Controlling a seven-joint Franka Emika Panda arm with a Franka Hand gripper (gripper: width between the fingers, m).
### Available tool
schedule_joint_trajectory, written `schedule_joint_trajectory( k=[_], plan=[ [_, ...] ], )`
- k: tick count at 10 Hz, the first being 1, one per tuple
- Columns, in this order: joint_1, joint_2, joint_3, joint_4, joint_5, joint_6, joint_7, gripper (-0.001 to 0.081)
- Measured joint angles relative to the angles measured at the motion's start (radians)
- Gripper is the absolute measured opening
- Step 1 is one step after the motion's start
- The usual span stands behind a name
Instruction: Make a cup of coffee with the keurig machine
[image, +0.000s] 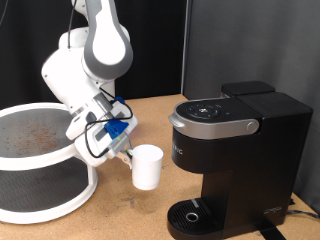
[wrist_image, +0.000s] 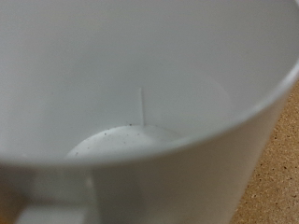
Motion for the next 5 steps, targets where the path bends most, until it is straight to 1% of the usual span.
schedule_joint_trajectory(
  k=[3, 5],
  plan=[
    [0.020, 0.084, 0.024, 0.035, 0.193, -0.016, -0.140, 0.0075],
    [0.030, 0.142, 0.048, 0.069, 0.277, -0.050, -0.186, 0.0075]
  ],
)
